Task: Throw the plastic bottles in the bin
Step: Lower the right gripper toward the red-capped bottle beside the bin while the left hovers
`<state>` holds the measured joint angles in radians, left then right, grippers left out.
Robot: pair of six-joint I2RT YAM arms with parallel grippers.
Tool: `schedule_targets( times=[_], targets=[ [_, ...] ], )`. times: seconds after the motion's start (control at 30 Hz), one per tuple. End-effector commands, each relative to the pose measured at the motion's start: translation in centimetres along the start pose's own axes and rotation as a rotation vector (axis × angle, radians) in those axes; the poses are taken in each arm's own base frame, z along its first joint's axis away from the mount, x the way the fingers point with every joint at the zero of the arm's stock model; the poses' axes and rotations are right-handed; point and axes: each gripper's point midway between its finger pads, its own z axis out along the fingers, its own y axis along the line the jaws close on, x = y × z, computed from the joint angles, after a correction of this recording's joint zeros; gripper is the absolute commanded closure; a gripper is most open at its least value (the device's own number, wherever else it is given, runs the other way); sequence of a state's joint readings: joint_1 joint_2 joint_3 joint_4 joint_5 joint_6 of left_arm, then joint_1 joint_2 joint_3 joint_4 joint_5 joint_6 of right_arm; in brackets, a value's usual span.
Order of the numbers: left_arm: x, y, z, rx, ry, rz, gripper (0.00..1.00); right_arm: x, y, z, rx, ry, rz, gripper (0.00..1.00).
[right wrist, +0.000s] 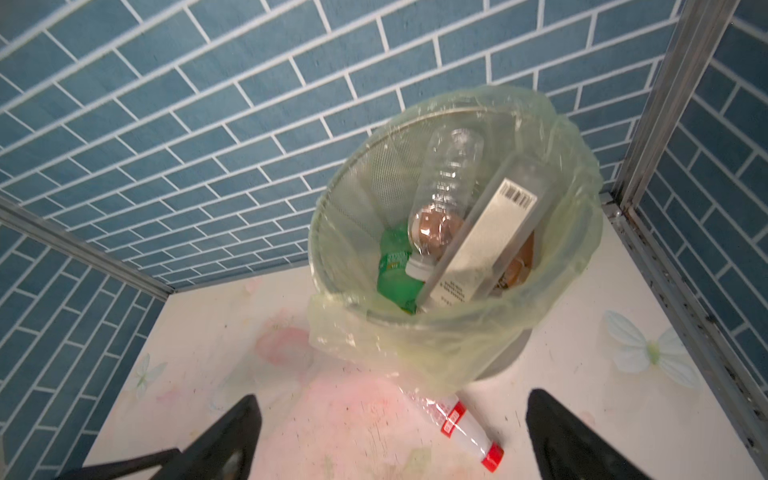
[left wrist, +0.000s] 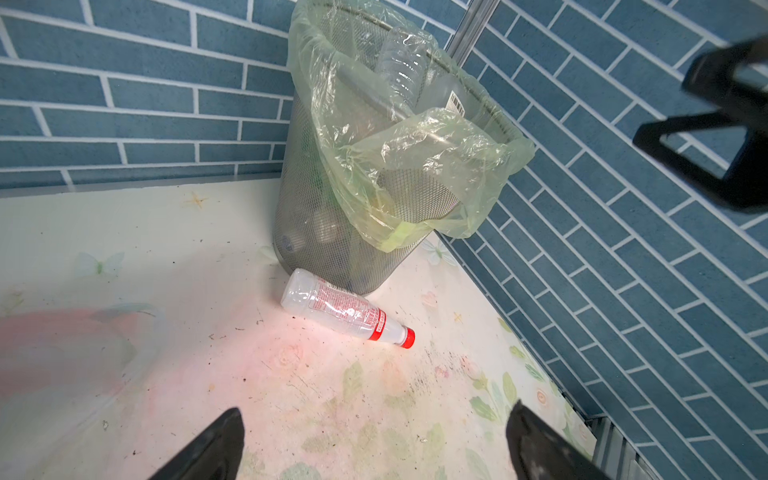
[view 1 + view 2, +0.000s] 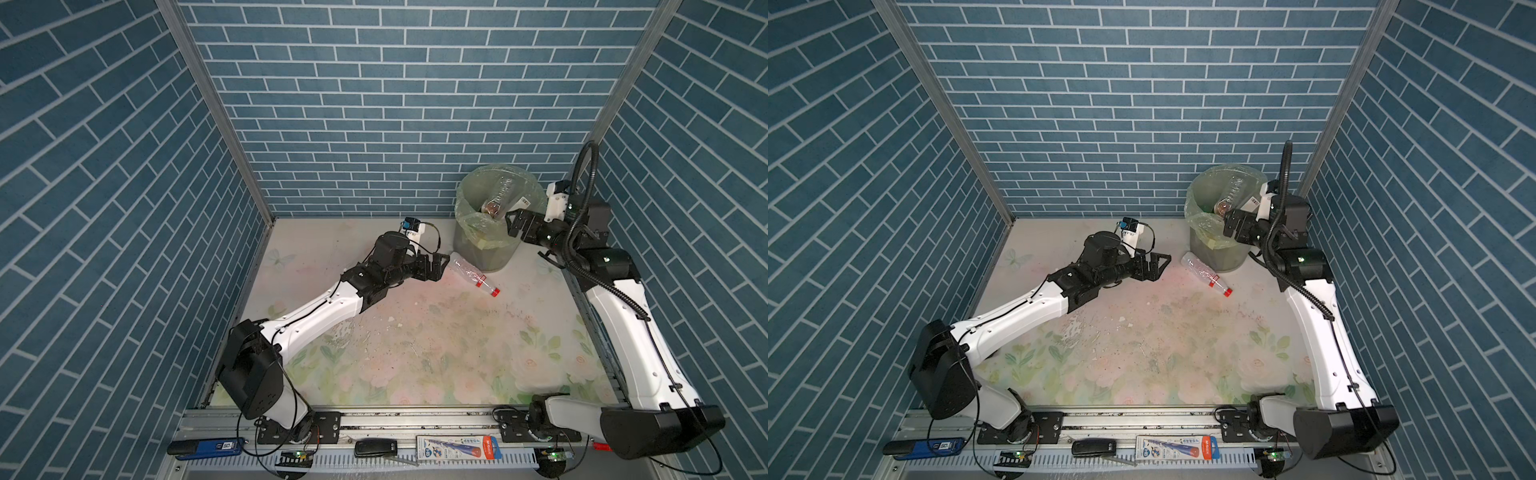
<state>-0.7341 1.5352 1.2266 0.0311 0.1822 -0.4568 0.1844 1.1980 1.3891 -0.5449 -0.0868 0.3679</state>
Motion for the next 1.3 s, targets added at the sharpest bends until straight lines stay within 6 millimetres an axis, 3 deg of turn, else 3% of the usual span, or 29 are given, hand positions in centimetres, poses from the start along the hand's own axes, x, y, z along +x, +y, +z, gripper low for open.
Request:
schedule_targets(
  times=[0.0, 0.27, 0.4, 0.67, 1.07, 1.27],
  targets=[
    [-0.6, -0.2, -0.5, 0.03, -0.029, -0.047, 0.01, 5.2, -1.5, 1.3, 0.038, 0.071, 0.037, 0.01],
    [1.6, 2.3, 0.7, 0.035, 0.002, -0.208, 0.01, 17.3, -5.1, 5.8, 0.094, 0.237, 0.126, 0.01],
    [2.5, 3.0, 0.8, 0.018, 0.024, -0.224, 0.01, 20.5, -6.2, 8.3, 0.102, 0.262, 0.155, 0.01],
    [3.1, 3.6, 1.0, -0.008, 0.058, -0.207, 0.01, 22.1, -6.8, 11.5, 0.065, 0.283, 0.186, 0.01],
    [3.3, 4.2, 2.9, 0.0, 0.083, -0.238, 0.01, 21.9, -7.7, 14.5, 0.081, 0.301, 0.119, 0.01],
    [3.3, 4.6, 3.7, 0.001, 0.091, -0.247, 0.01, 22.8, -8.0, 15.9, 0.083, 0.333, 0.096, 0.02]
  ],
)
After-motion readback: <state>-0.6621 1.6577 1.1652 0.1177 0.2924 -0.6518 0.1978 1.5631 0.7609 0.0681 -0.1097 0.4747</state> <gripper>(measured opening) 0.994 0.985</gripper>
